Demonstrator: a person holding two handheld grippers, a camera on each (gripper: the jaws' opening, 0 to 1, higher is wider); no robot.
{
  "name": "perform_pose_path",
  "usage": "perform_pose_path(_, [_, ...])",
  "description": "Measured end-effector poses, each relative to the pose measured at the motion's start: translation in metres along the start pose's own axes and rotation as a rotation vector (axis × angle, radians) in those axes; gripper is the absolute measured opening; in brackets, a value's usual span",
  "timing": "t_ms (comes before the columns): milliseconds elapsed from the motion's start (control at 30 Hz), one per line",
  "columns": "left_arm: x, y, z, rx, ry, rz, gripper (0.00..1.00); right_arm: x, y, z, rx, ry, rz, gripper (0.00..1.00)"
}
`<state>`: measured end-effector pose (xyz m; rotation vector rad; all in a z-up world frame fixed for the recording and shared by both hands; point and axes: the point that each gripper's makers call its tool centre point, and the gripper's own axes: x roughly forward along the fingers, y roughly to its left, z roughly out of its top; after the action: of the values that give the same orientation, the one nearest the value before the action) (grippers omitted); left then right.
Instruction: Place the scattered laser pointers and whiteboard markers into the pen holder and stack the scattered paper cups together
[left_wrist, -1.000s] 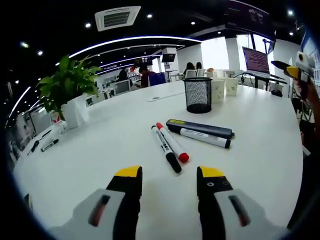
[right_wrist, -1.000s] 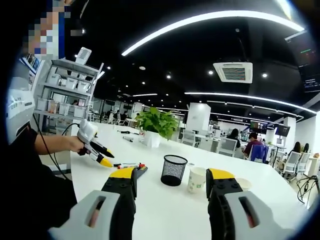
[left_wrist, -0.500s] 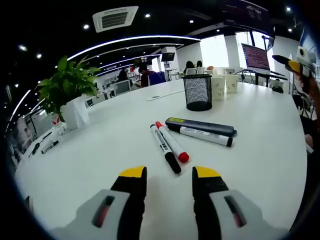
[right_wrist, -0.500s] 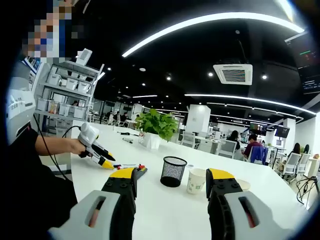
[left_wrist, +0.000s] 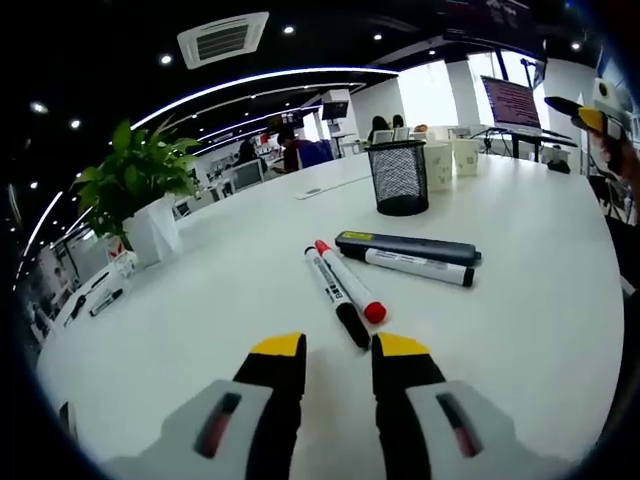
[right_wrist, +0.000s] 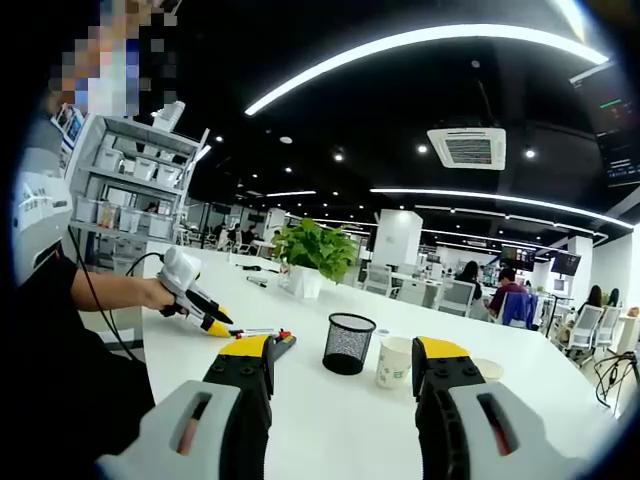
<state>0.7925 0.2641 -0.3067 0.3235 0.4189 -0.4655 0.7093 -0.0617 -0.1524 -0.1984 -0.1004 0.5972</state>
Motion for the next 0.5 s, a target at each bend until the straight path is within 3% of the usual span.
perform_pose_path(167, [-0.002, -0.008, 0.001, 0.007, 0.002, 0.005, 0.24, 0.000, 0.000, -0.001, -0.001, 0.001, 0.000, 0.58])
perform_pose_path(500, [0.000, 0.002, -0.001, -0.020, 0.000, 0.017, 0.18, 0.001, 0.002, -0.002, 0.000, 0.003, 0.006, 0.58])
